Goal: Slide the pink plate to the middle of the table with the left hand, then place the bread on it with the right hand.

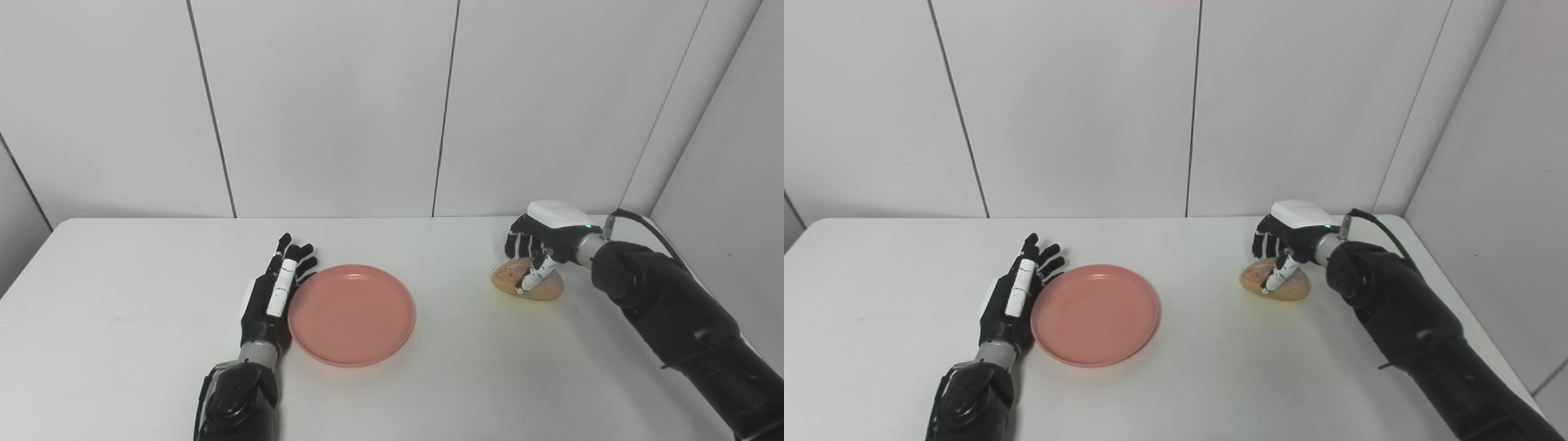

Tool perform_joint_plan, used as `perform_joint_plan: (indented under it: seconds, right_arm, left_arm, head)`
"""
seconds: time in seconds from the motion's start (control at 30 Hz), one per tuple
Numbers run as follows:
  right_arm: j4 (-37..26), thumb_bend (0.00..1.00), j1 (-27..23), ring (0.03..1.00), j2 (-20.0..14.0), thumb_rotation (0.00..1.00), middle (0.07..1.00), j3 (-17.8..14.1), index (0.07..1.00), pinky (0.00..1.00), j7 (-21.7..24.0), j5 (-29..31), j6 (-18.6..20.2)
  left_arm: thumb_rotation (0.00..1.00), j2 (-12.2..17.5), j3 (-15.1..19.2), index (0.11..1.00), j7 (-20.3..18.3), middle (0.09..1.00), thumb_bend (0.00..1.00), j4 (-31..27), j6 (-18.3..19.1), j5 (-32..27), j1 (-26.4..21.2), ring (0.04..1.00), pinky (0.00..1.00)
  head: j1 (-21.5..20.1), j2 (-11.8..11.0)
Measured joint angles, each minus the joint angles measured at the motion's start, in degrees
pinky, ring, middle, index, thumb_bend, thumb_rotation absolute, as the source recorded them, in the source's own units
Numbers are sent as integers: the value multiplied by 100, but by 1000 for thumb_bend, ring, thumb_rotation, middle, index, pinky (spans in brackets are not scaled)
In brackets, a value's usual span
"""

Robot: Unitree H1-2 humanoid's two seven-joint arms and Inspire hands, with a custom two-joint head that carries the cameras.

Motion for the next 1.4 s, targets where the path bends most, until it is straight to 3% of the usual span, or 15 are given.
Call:
perform_joint_plan:
  seconds: [0.17, 0.53, 0.83, 1.4]
  right_arm:
    - [-467, 526, 18, 452, -9, 0, 449, -17, 532, 389, 164, -9, 0]
    - [-1336, 527, -215, 437, 108, 0, 454, -37, 526, 363, 566, -38, 2]
    - [-1575, 528, -319, 488, 442, 0, 467, 51, 522, 415, 772, -20, 1]
    - [-1714, 527, -505, 422, 1219, 0, 450, 309, 525, 356, 896, 41, -258]
  left_arm:
    - [773, -1, -10, 956, 0, 875, 976, 5, 2, 1, -1, 859, 814]
    - [775, -50, -25, 962, 3, 883, 975, 47, -13, 27, -6, 870, 841]
    - [792, -159, -66, 956, 100, 873, 951, 27, -15, 160, -6, 856, 805]
    - [841, -278, -274, 937, 352, 846, 917, -16, -92, 520, 61, 820, 734]
  head:
    - [0, -17]
    - [202, -18]
    - [667, 9]
    - [1195, 35]
